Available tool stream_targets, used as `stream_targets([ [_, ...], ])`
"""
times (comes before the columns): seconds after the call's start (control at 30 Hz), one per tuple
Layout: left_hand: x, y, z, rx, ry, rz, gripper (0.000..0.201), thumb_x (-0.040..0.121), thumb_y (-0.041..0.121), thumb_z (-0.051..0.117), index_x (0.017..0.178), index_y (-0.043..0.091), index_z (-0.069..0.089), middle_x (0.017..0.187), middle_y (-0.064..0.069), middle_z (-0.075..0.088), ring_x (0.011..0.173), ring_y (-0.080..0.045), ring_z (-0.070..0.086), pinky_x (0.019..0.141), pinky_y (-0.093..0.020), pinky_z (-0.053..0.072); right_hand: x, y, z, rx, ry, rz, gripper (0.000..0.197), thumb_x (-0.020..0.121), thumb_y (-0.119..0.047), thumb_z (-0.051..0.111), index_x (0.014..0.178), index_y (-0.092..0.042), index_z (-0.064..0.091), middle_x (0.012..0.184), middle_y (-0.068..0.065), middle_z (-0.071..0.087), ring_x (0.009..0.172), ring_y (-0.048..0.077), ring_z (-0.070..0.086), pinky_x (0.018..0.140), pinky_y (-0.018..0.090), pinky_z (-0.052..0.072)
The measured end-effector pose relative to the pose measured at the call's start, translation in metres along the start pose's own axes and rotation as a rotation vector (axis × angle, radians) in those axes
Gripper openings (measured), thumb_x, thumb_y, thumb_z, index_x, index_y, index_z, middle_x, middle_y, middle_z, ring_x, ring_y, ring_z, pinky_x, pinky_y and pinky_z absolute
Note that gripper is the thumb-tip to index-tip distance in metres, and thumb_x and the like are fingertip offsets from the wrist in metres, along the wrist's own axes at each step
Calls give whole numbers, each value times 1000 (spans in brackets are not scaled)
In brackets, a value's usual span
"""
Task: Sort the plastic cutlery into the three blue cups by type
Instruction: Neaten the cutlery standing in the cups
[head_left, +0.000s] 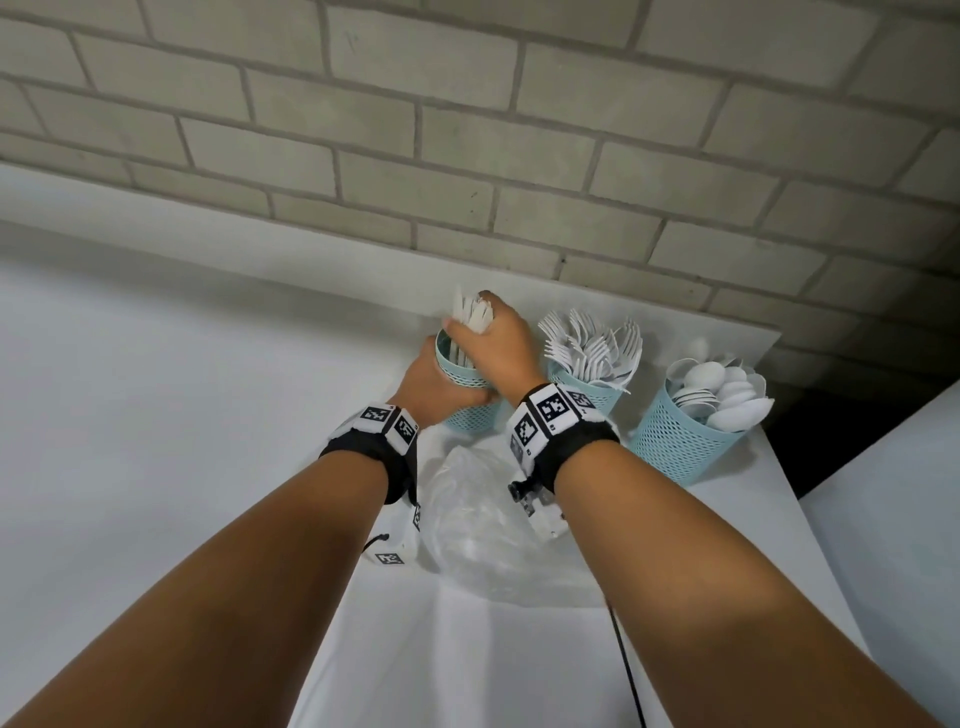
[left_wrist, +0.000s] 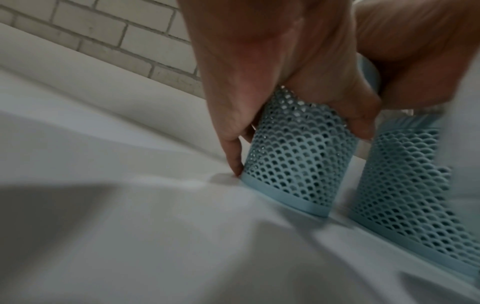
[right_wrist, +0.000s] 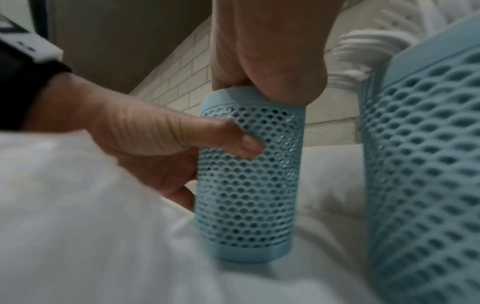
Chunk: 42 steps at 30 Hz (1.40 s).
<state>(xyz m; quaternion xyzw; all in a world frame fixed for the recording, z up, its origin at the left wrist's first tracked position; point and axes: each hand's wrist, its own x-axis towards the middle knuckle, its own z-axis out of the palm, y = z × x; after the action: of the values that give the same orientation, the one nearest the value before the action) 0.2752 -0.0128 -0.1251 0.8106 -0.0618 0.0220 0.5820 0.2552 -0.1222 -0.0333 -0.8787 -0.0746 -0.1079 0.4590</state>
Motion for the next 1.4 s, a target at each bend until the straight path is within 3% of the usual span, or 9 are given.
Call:
stream_targets([
  [0.2, -5, 13, 1, 18, 0, 18, 79, 52, 30, 90, 120, 12, 52, 109, -5, 67, 101, -19, 65, 90, -42, 53, 3, -3, 0, -88, -141, 0, 26, 74, -40, 70, 87, -21, 57, 86, 0, 68, 81, 22, 64, 77, 39, 53],
  [0.5, -6, 10, -1, -30, 13, -24, 96, 41, 47, 91, 121, 13, 50, 105, -4, 68, 95, -19, 67, 85, -46, 55, 4, -7, -1, -123, -142, -43, 43, 80, -39, 65, 118, -23, 51, 109, -1, 64, 93, 20, 61, 78, 30, 47],
  [0.63, -13, 23, 0, -40, -10, -2, 92, 47, 28, 85, 128, 13, 45, 114, -5, 64, 106, -18, 63, 96, -42, 50, 7, -6, 3, -233, -176, -38, 32, 77, -47, 65, 96, -21, 62, 103, 7, 59, 91, 25, 60, 80, 35, 50],
  [0.77, -13, 22, 3, -65, 6, -26, 91, 56, 23, 84, 135, 9, 41, 125, -9, 58, 116, -24, 57, 99, -37, 47, 5, -3, 8, -441, -88, -76, 55, 75, -57, 62, 120, -26, 57, 131, 6, 42, 122, 24, 39, 96, 37, 38],
  [0.87, -15, 22, 3, -72, 43, -54, 78, 65, 4, 81, 133, 3, 43, 128, -12, 55, 118, -28, 54, 97, -32, 45, 2, -8, 5, -491, -178, -96, 76, 77, -60, 59, 142, -30, 34, 154, 6, 20, 140, 26, 19, 110, 43, 22],
  [0.97, -17, 25, 2, -74, 2, -32, 87, 50, 29, 83, 127, 7, 48, 116, -10, 62, 111, -23, 59, 99, -45, 47, 1, -11, 4, -519, -257, -161, 61, 85, -48, 57, 137, -21, 43, 144, 6, 44, 135, 24, 34, 110, 39, 23],
  [1.13, -15, 19, 0, -72, 14, -34, 97, 42, 40, 91, 124, 12, 47, 110, -4, 66, 101, -18, 65, 90, -46, 53, 1, -5, 3, -102, -56, -46, 19, 84, -34, 60, 97, -20, 58, 91, 3, 68, 86, 25, 63, 81, 37, 51],
  [1.27, -15, 22, 0, -56, 18, -19, 95, 47, 31, 90, 128, 15, 42, 113, -3, 65, 104, -17, 64, 92, -44, 52, 0, -2, 4, -301, 26, -161, 31, 84, -39, 61, 107, -19, 62, 103, 3, 67, 97, 23, 58, 93, 36, 43],
  [1.4, -17, 27, 3, -72, 2, 17, 92, 52, 24, 87, 131, 15, 40, 121, 1, 60, 111, -15, 60, 98, -38, 48, 5, -5, 3, -173, -29, -88, 55, 74, -56, 65, 119, -27, 54, 118, -3, 60, 108, 18, 56, 98, 41, 42],
])
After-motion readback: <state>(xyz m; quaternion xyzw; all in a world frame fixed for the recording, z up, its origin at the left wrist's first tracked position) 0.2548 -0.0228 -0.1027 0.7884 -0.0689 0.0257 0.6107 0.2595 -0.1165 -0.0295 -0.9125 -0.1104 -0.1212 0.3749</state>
